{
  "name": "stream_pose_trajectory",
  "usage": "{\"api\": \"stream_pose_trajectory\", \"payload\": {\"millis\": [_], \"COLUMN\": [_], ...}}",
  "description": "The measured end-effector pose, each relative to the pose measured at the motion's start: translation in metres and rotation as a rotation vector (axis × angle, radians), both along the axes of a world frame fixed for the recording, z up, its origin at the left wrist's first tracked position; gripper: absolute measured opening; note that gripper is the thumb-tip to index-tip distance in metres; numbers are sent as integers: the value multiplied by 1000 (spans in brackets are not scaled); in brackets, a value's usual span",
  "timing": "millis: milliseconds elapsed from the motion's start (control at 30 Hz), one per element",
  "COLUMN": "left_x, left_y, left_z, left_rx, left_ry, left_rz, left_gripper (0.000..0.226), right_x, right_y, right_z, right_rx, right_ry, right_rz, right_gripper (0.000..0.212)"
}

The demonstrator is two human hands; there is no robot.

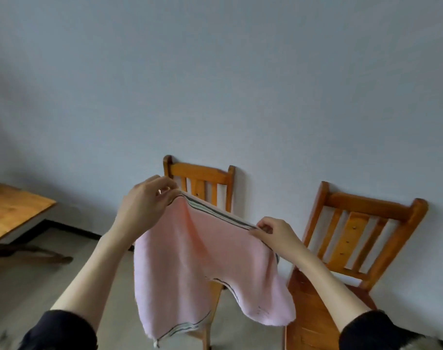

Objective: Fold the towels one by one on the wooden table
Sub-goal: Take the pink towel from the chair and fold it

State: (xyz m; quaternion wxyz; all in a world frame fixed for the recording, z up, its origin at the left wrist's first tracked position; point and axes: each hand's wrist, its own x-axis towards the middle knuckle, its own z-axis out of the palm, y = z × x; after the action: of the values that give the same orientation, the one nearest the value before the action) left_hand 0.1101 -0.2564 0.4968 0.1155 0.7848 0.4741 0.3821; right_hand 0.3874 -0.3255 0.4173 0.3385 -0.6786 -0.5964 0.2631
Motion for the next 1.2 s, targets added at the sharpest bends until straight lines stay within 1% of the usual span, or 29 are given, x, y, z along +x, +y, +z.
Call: {"api": "stream_pose_trajectory", "payload": {"millis": [67, 200, 267, 333, 400, 500, 567, 667, 833, 900, 1000, 1100, 1200], "left_x": [-46, -141, -195, -253, -308, -380, -421, -478, -560, -587, -628, -664, -691], "left_y": [-5, -15, -21, -27, -31, -34, -35, -35, -27, -22, -8, 14, 37], "left_z": [3, 12, 15, 16, 15, 10, 4, -6, -23, -30, -37, -42, -48], "left_rx": [3, 27, 65, 103, 129, 121, 110, 79, 31, 16, -26, -43, -84], "left_ry": [-2, -9, -11, -13, -10, -5, -11, -6, 0, 8, 25, 29, -8], "left_rz": [80, 221, 278, 363, 447, 509, 556, 637, 828, 902, 994, 1061, 1144], "left_gripper": [28, 32, 25, 10, 6, 6, 7, 9, 6, 3, 6, 7, 14], "right_x": [-37, -117, -162, -212, -265, -345, -393, -457, -547, -576, -617, -654, -683], "right_y": [15, 51, 72, 94, 115, 143, 159, 182, 224, 244, 280, 319, 359], "right_z": [5, 13, 13, 13, 12, 10, 9, 14, 27, 28, 28, 28, 26], "right_rx": [58, 155, 193, 240, 287, 328, 321, 282, 220, 165, 116, 90, 75], "right_ry": [-66, -188, -241, -272, -275, -240, -162, -8, 164, 218, 157, 74, 38], "right_rz": [30, 132, 167, 168, 172, 151, 143, 216, 362, 410, 531, 666, 753], "right_gripper": [14, 6, 4, 8, 12, 15, 16, 24, 39, 41, 33, 21, 13]}}
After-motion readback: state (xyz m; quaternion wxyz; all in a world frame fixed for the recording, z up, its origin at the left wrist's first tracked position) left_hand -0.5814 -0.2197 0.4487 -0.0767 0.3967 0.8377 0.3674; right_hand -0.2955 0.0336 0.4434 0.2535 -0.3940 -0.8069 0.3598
